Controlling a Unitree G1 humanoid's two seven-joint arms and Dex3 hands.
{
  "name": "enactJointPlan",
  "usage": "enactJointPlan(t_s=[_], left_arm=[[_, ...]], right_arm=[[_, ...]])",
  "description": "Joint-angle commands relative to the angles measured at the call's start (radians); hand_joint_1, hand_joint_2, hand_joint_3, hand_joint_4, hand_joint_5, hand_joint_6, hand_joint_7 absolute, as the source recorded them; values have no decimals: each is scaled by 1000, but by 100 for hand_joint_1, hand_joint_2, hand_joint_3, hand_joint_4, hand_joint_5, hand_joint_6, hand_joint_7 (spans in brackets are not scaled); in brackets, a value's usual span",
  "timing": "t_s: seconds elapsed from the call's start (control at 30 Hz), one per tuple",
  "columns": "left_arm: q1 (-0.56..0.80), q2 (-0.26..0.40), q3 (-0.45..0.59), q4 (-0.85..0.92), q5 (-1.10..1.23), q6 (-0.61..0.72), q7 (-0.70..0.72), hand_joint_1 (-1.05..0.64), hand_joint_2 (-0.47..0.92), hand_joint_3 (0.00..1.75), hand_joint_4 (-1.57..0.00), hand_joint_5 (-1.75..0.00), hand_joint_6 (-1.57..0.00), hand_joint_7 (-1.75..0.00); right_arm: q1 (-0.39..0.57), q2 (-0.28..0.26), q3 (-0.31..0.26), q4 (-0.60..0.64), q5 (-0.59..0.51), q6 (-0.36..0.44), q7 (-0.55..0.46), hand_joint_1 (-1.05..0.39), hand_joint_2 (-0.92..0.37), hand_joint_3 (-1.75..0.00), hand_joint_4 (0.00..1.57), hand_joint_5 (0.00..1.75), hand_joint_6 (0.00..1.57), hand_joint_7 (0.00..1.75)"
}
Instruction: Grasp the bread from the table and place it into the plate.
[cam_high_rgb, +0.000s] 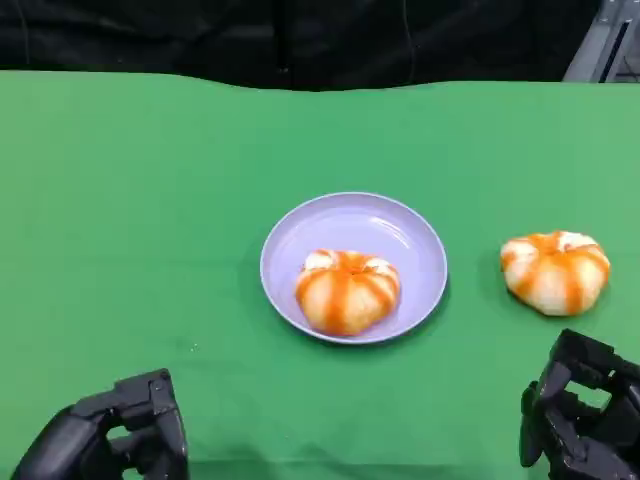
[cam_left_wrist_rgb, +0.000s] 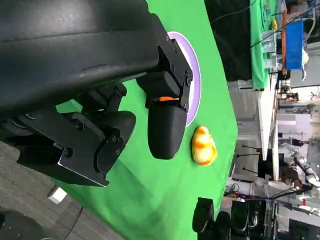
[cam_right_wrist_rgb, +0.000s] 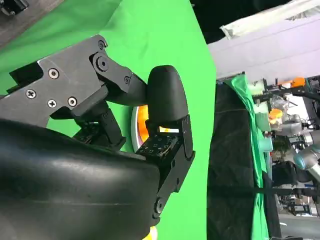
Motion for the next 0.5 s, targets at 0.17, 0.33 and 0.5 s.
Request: enactJointPlan(t_s=[0.17,0.33,0.5], left_arm=[[-3,13,4,-5,26,-17,12,17,60,134,-81,-175,-68,-175],[0,14,3,-9,37,-17,17,17,60,133,-81,-175,-68,-175],[4,9,0,-10,42,-22,21,17,60,133,-80,-175,-67,-174]], right_arm=[[6,-5,5,-20,-2,-8,-10,-18,-64,-102,87,175,77,158],[10,-5,5,-33,6,12,-16,-18,-64,-102,87,175,78,157],[11,-4,3,-23,5,-5,-11,-19,-64,-102,88,175,78,157]])
